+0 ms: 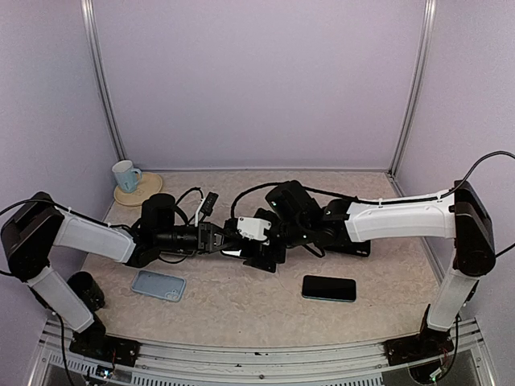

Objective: Put the phone into the phone case
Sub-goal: Pass from the left arm to the right, then place the phone with the phone case at the center of the board, then move the phone to the center of the board.

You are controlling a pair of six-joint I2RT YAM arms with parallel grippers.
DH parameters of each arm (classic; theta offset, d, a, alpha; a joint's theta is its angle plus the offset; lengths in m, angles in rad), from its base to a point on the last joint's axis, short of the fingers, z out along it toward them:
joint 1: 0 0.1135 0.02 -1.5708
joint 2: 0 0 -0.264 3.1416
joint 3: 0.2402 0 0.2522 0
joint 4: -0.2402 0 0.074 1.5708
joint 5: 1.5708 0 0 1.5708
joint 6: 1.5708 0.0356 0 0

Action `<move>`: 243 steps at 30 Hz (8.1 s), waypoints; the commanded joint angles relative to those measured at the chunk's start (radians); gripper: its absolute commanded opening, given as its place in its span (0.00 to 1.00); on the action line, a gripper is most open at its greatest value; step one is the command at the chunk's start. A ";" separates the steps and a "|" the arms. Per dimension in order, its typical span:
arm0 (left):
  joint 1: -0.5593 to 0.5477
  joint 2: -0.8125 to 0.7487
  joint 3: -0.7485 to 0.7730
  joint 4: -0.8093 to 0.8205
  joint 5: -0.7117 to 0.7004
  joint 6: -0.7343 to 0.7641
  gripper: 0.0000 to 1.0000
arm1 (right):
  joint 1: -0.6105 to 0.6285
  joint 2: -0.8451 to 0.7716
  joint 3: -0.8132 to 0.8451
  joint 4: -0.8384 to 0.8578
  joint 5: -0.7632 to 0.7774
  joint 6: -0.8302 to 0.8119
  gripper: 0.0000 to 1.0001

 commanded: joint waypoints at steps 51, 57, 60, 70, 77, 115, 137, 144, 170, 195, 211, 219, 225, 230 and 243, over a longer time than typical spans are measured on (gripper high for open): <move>0.041 -0.047 0.011 0.138 0.006 -0.064 0.39 | 0.014 -0.008 -0.009 0.112 0.113 0.005 0.71; 0.052 -0.094 -0.025 0.133 -0.012 -0.063 0.70 | 0.000 0.000 0.004 0.110 0.116 0.007 0.71; 0.067 -0.126 -0.055 0.127 -0.036 -0.064 0.89 | -0.020 0.005 0.018 0.099 0.117 0.002 0.71; 0.139 -0.255 -0.156 0.067 -0.136 -0.049 0.99 | -0.149 0.064 0.134 0.006 0.069 -0.081 0.75; 0.147 -0.319 -0.194 0.016 -0.220 -0.032 0.99 | -0.243 0.181 0.297 -0.063 0.066 -0.175 0.75; 0.109 -0.434 -0.313 0.036 -0.218 -0.094 0.99 | -0.421 0.797 0.885 -0.092 0.018 -0.487 0.83; 0.081 -0.406 -0.285 0.020 -0.256 -0.093 0.99 | -0.419 0.778 0.861 0.000 0.017 -0.399 0.97; 0.072 -0.430 -0.297 0.008 -0.272 -0.093 0.99 | -0.395 0.831 0.885 0.075 0.132 -0.380 0.97; 0.075 -0.594 -0.225 -0.349 -0.599 0.035 0.99 | -0.337 0.164 0.238 0.118 0.118 0.240 1.00; 0.294 -0.432 -0.137 -0.526 -0.842 -0.109 0.99 | -0.248 0.020 -0.028 0.126 -0.130 0.294 1.00; 0.380 -0.230 -0.081 -0.518 -0.827 -0.145 0.99 | -0.187 0.100 -0.040 0.143 -0.296 0.181 1.00; 0.406 -0.118 -0.044 -0.494 -0.830 -0.113 0.99 | -0.168 0.157 0.011 0.175 -0.335 0.168 1.00; 0.426 -0.044 -0.021 -0.475 -0.823 -0.087 0.99 | -0.163 0.187 0.018 0.247 -0.386 0.122 1.00; 0.431 0.013 -0.006 -0.447 -0.774 -0.074 0.99 | -0.161 0.219 0.031 0.287 -0.427 0.101 1.00; 0.352 0.057 -0.059 -0.328 -0.655 -0.068 0.99 | -0.165 0.363 0.151 0.274 -0.409 0.025 1.00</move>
